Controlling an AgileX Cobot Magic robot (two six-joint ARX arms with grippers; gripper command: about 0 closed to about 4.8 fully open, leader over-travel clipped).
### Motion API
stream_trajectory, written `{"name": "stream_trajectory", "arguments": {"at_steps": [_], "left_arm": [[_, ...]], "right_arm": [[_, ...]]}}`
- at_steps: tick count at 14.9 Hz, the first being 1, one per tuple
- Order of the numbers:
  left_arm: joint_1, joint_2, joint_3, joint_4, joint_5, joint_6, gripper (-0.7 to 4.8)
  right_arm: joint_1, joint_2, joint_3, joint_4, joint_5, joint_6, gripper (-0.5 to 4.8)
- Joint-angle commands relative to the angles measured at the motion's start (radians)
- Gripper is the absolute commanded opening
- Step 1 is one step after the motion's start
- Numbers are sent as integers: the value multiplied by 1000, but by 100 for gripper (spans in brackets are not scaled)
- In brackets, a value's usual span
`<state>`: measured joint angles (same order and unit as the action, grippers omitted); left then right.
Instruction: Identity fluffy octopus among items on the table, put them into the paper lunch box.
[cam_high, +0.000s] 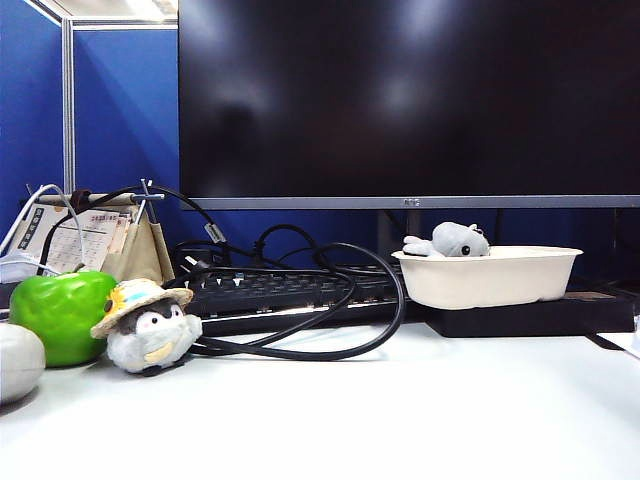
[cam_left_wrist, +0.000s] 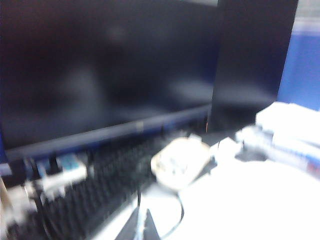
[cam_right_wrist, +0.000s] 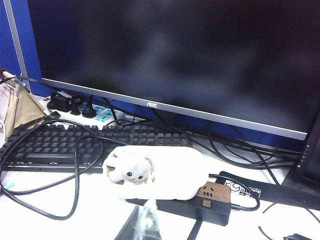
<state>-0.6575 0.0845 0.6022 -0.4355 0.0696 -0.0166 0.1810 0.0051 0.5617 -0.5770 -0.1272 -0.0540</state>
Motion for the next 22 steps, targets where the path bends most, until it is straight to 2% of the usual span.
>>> {"name": "stream_trajectory", "arguments": {"at_steps": [1, 5, 10, 12, 15, 17, 22], "left_arm": [[0, 1, -112, 106, 6, -3, -6], [0, 2, -226, 243, 5, -3, -6], [0, 2, -293, 240, -4, -25, -6], [0, 2, -309, 235, -8, -25, -6], [0, 2, -359, 235, -75, -25, -6], [1, 2, -398, 244, -96, -25, -6], [1, 2, -465, 275, -122, -17, -6]], "right_arm": [[0, -2, 2, 13, 2, 1, -6], [0, -2, -2, 10, 2, 1, -6], [1, -2, -93, 36, -8, 2, -6], [2, -2, -141, 131, -8, 37, -6], [2, -2, -211, 276, -5, 196, -6], [2, -3, -270, 318, -2, 261, -6], [1, -3, -426, 454, 41, 267, -6]]}}
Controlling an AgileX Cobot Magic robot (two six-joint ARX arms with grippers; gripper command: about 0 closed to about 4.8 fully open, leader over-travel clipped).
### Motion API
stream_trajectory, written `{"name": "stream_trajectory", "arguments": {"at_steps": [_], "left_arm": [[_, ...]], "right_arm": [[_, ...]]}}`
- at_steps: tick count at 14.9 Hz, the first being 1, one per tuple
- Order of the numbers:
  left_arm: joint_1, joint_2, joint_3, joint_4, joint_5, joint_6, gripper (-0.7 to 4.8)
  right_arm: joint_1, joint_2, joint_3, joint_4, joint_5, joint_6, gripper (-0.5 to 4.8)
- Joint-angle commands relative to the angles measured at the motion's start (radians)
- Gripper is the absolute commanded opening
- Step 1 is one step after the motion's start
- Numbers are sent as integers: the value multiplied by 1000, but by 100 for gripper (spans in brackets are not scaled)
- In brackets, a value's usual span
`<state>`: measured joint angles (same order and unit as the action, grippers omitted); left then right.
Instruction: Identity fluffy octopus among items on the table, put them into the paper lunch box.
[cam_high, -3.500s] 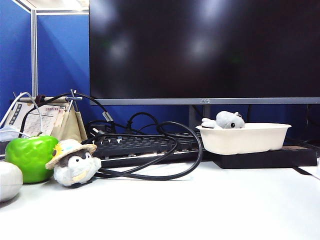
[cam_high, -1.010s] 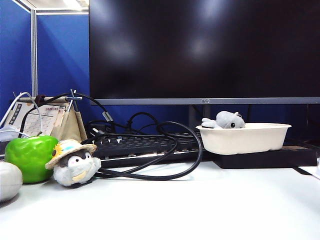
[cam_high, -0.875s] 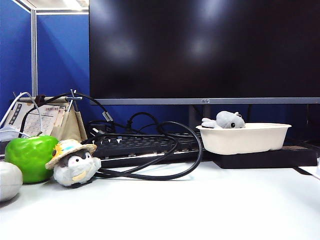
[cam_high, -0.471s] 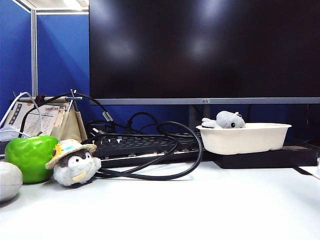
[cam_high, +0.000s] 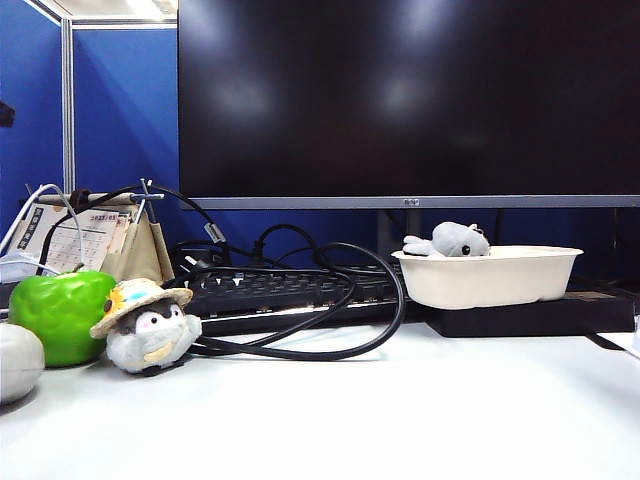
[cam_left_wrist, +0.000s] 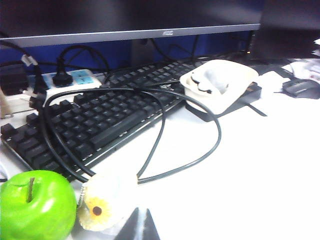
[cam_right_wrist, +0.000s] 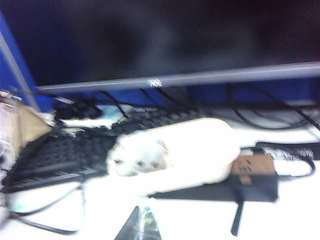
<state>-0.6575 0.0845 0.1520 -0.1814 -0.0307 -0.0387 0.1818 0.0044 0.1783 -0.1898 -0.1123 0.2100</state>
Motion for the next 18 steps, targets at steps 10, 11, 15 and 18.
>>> {"name": "stream_trajectory", "arguments": {"at_steps": [10, 11, 15, 18], "left_arm": [[1, 2, -87, 22, -89, 20, -6], [1, 2, -88, 17, -89, 28, -6], [1, 4, -145, 6, -80, 23, -6], [1, 2, -145, 13, -102, 22, -6]], "right_arm": [[0, -3, -132, 79, 95, -22, -6], [0, -3, -132, 61, 95, -38, -6], [3, -3, -171, 18, 91, -64, -6], [2, -3, -171, 28, 92, -64, -6]]}}
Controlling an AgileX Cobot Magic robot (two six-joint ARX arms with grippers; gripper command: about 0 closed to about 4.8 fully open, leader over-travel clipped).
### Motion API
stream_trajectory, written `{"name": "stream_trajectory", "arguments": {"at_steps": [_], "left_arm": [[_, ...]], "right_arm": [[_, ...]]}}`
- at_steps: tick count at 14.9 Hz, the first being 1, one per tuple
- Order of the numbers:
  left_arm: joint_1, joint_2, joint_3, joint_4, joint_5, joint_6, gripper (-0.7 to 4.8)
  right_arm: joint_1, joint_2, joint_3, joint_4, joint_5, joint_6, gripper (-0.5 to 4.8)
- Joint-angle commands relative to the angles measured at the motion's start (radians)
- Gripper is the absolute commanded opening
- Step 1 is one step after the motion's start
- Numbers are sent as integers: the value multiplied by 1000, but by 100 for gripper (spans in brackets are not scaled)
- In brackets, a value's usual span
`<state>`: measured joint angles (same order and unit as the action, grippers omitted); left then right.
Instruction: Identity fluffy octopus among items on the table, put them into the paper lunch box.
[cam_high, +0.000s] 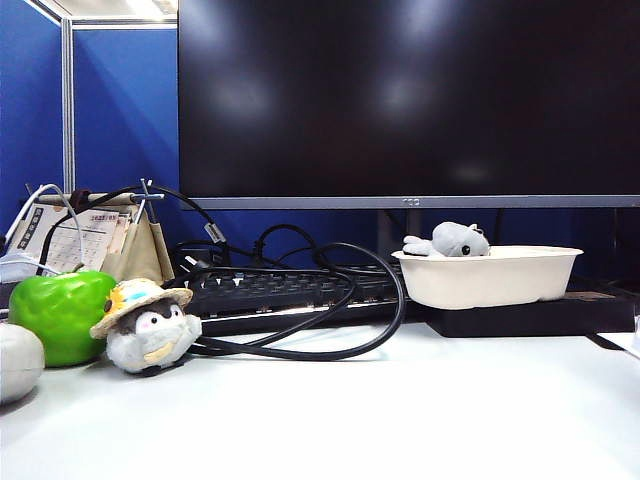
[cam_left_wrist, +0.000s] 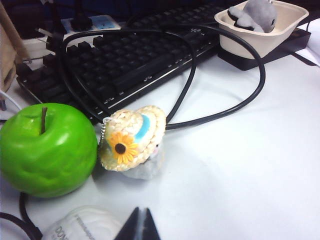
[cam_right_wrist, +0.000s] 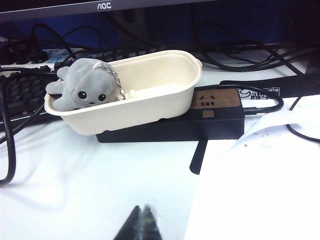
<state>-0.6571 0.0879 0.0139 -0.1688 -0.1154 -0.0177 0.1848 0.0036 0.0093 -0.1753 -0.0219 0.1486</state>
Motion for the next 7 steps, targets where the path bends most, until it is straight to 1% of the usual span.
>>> {"name": "stream_trajectory", "arguments": {"at_steps": [1, 7], "left_arm": [[0, -2, -6, 0, -21, 1, -6], [0, -2, -6, -2, -19, 2, -5]], "right_arm": [[-1, -2, -2, 13, 2, -3, -6], [0, -2, -2, -3, 1, -2, -6]]}}
